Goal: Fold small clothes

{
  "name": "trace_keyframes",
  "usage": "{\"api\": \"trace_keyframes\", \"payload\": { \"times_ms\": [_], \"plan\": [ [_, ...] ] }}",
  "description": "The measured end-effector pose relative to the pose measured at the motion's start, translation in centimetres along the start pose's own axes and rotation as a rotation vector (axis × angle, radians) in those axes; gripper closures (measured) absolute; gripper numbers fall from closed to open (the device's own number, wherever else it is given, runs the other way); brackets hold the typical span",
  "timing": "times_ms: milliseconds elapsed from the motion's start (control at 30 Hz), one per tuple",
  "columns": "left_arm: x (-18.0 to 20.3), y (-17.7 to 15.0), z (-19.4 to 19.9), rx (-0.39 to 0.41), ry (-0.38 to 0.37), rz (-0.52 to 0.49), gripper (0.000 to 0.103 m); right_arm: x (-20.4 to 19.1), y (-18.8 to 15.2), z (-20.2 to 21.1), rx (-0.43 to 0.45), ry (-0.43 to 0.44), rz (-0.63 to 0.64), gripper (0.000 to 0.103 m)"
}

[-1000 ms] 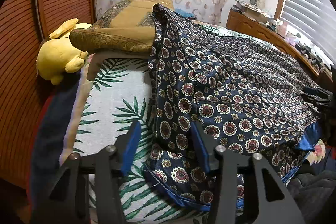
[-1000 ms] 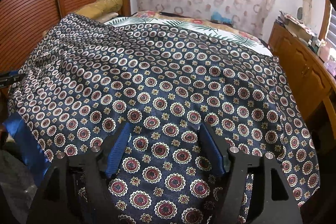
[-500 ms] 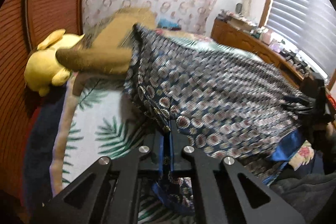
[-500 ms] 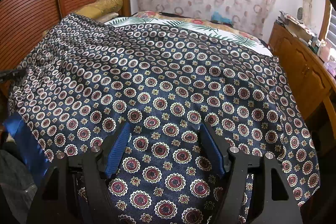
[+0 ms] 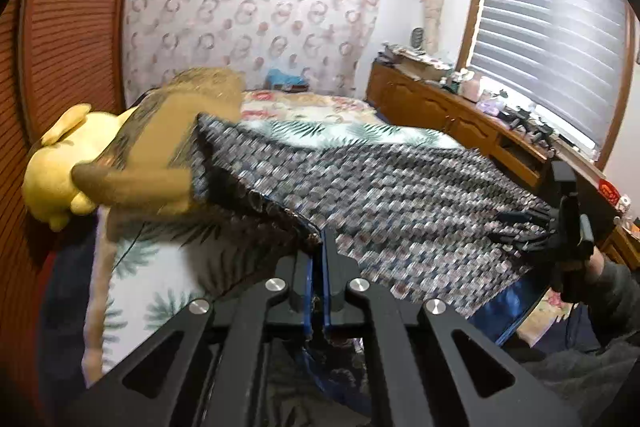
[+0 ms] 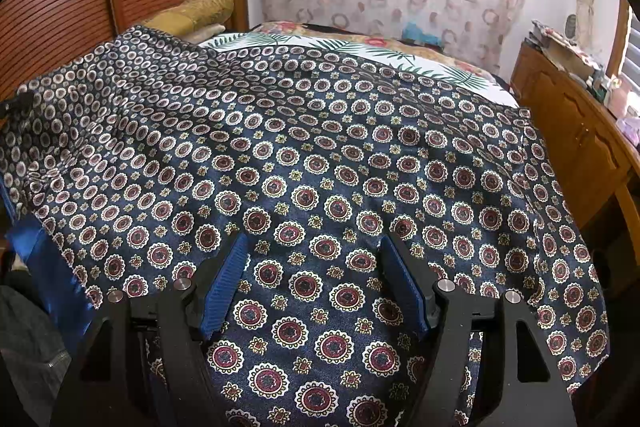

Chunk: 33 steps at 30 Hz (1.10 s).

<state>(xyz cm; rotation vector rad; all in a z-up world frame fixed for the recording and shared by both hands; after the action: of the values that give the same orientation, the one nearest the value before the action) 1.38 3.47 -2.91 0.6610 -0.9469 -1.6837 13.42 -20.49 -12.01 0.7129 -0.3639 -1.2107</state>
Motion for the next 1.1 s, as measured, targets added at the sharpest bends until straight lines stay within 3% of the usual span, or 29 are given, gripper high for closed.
{"api": "trace_keyframes", "payload": {
  "times_ms": [267, 500, 633, 900, 1033, 1100],
  "plan": [
    [3.6, 5.5, -2.6, 0.054, -0.101, -0.093, 0.103, -0.2, 0.4, 1.2, 0.034, -0.022, 0.014, 0.033],
    [7.3, 10.0, -5.1, 0.097, -0.180, -0.138, 0.103, 1.7, 1.4, 4.7, 0.111, -0.043, -0.040, 0.033],
    [9.5, 12.0, -6.0, 0.109, -0.222, -0.171, 0.103, 3.3, 1.4, 6.4, 0.167, -0.100, -0.066, 0.033],
    [13.1, 13.9, -7.4, 0.074, -0.292, -0.219, 0.102, 5.1, 1.3, 7.5, 0.179, -0.113, -0.096, 0.033],
    [13.8, 13.3, -8.6, 0.023, -0.285, -0.227, 0.096, 5.3, 1.1, 7.8, 0.178, -0.111, -0.109, 0.033],
    [13.8, 12.8, -8.7, 0.017, -0.277, -0.236, 0.085, 5.4, 1.0, 7.6, 0.173, -0.113, -0.109, 0.033]
  ]
}}
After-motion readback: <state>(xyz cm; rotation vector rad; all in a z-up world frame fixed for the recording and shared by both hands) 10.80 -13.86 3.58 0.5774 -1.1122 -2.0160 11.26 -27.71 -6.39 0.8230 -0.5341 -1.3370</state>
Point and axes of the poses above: each gripper's, at about its wrist camera, not at the fingertips, and z roughly against the way its jaws point, x to its right, y to its top, the point moved 2 cm from there along -z, roughly the way its jaws point, and after that the axes turned 11 degrees about -z, right-handed, at the moved point
